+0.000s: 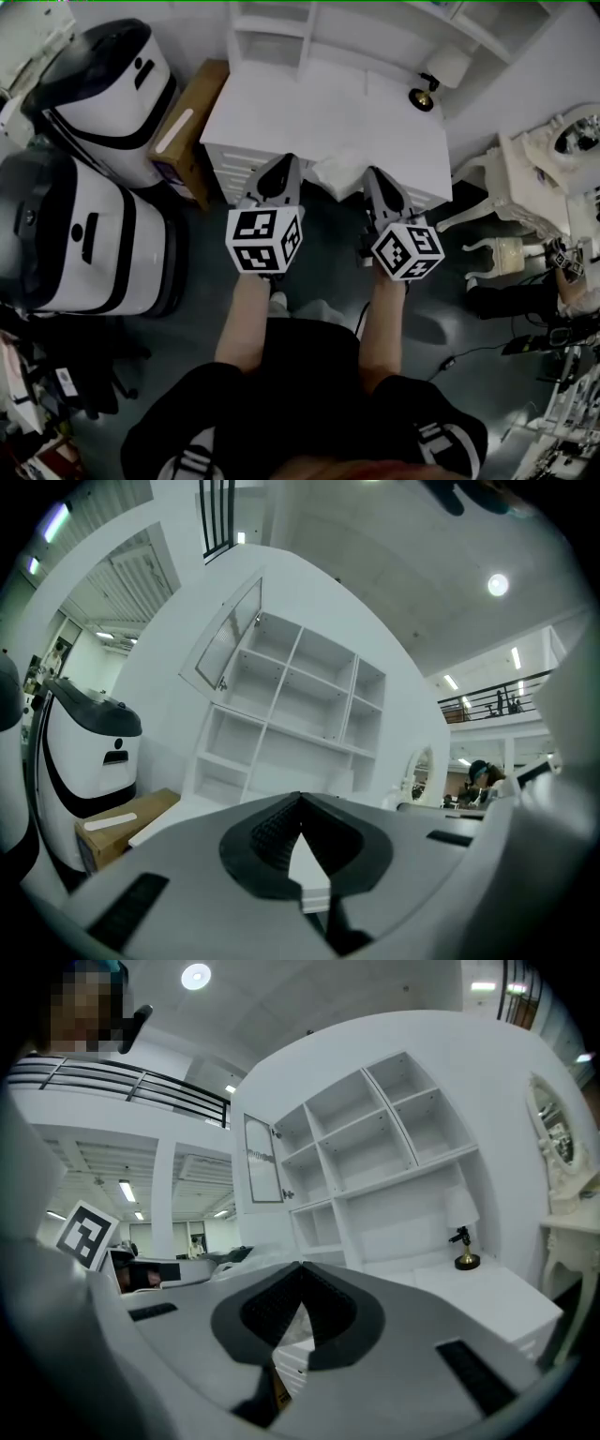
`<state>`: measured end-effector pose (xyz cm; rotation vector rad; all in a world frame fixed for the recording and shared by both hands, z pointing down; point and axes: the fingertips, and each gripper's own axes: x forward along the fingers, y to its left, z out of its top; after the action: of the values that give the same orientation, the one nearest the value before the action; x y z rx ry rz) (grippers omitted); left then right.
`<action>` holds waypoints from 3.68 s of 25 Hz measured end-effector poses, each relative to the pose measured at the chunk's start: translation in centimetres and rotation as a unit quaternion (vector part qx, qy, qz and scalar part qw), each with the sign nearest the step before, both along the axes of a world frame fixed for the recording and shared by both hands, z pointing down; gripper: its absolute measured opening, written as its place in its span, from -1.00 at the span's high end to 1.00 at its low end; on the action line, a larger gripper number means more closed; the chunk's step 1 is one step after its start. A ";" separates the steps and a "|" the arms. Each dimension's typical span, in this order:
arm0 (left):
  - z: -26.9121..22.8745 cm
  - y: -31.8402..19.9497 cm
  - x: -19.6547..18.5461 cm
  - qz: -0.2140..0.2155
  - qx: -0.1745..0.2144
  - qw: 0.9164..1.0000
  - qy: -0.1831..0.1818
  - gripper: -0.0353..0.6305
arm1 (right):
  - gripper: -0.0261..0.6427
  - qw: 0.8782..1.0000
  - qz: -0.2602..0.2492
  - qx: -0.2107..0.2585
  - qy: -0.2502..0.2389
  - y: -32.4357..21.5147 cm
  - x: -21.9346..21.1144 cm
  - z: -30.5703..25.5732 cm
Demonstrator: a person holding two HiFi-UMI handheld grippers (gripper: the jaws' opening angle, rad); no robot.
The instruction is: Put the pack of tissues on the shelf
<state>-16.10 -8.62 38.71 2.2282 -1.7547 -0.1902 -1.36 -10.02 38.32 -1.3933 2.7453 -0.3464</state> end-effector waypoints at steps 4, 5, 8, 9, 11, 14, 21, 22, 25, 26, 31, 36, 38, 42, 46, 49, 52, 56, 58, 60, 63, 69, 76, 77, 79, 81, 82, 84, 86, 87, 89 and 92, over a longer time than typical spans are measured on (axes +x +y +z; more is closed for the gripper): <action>1.3 -2.3 0.4 0.006 -0.016 1.000 0.007 0.86 | 0.86 1.000 0.019 -0.008 0.002 -1.7 1.5 0.4; 2.1 -2.7 0.9 0.009 -0.026 1.000 0.005 0.86 | 0.86 1.000 0.024 -0.015 -0.001 -2.2 2.2 0.8; 3.5 -4.3 2.5 0.019 -0.046 0.999 -0.004 0.86 | 0.86 0.999 0.032 -0.032 -0.009 -3.8 3.7 2.3; 3.8 -4.9 2.8 0.020 -0.048 0.999 -0.008 0.86 | 0.86 0.999 0.032 -0.036 -0.013 -4.5 3.9 2.7; 4.3 -6.1 3.3 0.019 -0.054 0.998 -0.018 0.86 | 0.86 0.998 0.029 -0.043 -0.024 -5.9 4.1 3.6; 4.7 -8.3 4.1 0.017 -0.061 0.998 -0.029 0.86 | 0.86 0.998 0.025 -0.049 -0.035 -8.2 4.6 4.4; 5.3 -15.6 8.7 0.033 -0.068 0.996 -0.043 0.86 | 0.86 0.995 0.061 -0.058 -0.056 -15.1 10.6 5.2; 5.2 -16.7 9.9 0.043 -0.068 0.996 -0.047 0.86 | 0.86 0.994 0.071 -0.059 -0.061 -16.2 11.9 5.2; 4.6 -20.3 13.2 0.067 -0.058 0.995 -0.054 0.86 | 0.86 0.993 0.094 -0.049 -0.059 -19.4 15.0 4.7; 4.4 -21.3 14.2 0.071 -0.055 0.994 -0.054 0.86 | 0.86 0.993 0.099 -0.043 -0.053 -20.2 15.9 4.5; 3.0 -24.8 19.0 0.089 -0.039 0.994 -0.058 0.86 | 0.86 0.991 0.111 -0.027 -0.073 -23.4 20.8 2.9; 2.0 -26.5 21.4 0.093 -0.022 0.993 -0.064 0.86 | 0.86 0.989 0.117 -0.018 -0.088 -25.9 23.9 2.1; 2.1 -27.1 20.9 0.080 -0.024 0.994 -0.064 0.86 | 0.86 0.991 0.104 -0.015 -0.087 -26.6 23.4 1.9; 0.9 -28.6 20.1 0.065 -0.015 0.995 -0.068 0.86 | 0.86 0.992 0.081 -0.013 -0.096 -28.4 22.0 1.2; 0.9 -30.3 18.3 0.049 -0.017 0.996 -0.068 0.86 | 0.86 0.994 0.057 -0.017 -0.093 -30.3 19.3 1.3; 1.2 -31.9 17.5 0.045 -0.020 0.997 -0.064 0.86 | 0.86 0.993 0.043 -0.016 -0.111 -31.9 18.2 0.7; 0.3 -34.0 16.5 0.047 -0.007 0.997 -0.056 0.86 | 0.86 0.993 0.036 -0.005 -0.110 -33.8 16.8 -0.5; -1.3 -37.3 14.8 0.046 0.013 0.998 -0.043 0.86 | 0.86 0.995 0.044 0.003 -0.087 -37.1 15.2 -2.0; -2.5 -39.0 13.7 0.041 0.024 0.998 -0.037 0.86 | 0.86 0.996 0.044 0.016 -0.082 -38.7 14.3 -3.5; -3.9 -40.5 12.5 0.037 0.038 0.998 -0.034 0.86 | 0.86 0.996 0.045 0.033 -0.076 -40.1 13.3 -5.2; -5.8 -42.0 10.8 0.032 0.056 0.997 -0.040 0.86 | 0.86 0.994 0.042 0.056 -0.080 -41.6 11.6 -7.9; -8.0 -43.8 8.1 0.031 0.086 0.995 -0.050 0.86 | 0.86 0.990 0.023 0.104 -0.095 -43.1 7.8 -12.5; -8.8 -45.2 4.0 0.015 0.102 0.994 -0.040 0.86 | 0.86 0.985 0.025 0.146 -0.087 -45.1 4.7 -16.1; -8.8 -45.5 3.5 0.012 0.102 0.994 -0.040 0.86 | 0.86 0.984 0.026 0.153 -0.081 -45.4 4.3 -16.7; -9.0 -45.8 2.9 0.011 0.106 0.993 -0.039 0.86 | 0.86 0.984 0.030 0.166 -0.064 -46.2 3.8 -17.8; -9.5 -46.2 2.8 0.016 0.115 0.993 -0.036 0.86 | 0.86 0.982 0.035 0.177 -0.047 -47.2 3.5 -19.1; -9.7 -46.4 2.8 0.019 0.117 0.992 -0.033 0.86 | 0.86 0.982 0.037 0.182 -0.038 -47.7 3.3 -19.6; -10.0 -46.6 2.7 0.023 0.121 0.992 -0.029 0.86 | 0.86 0.981 0.042 0.189 -0.023 -48.6 3.0 -20.6; -10.2 -46.9 2.2 0.021 0.124 0.992 -0.031 0.86 | 0.86 0.980 0.047 0.194 -0.014 -49.6 2.6 -21.4; -10.3 -47.0 1.9 0.019 0.124 0.992 -0.032 0.86 | 0.86 0.980 0.049 0.195 -0.013 -50.2 2.5 -21.7; -10.3 -47.4 1.5 0.016 0.124 0.992 -0.032 0.86 | 0.86 0.980 0.049 0.192 -0.017 -51.2 2.4 -22.3; -10.3 -47.8 1.0 0.013 0.126 0.991 -0.032 0.86 | 0.86 0.979 0.052 0.196 -0.011 -52.5 2.2 -23.2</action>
<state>-15.10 -56.44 28.43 2.4572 -1.8214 -0.3567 0.81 -62.52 15.14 -1.4013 2.5232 0.1751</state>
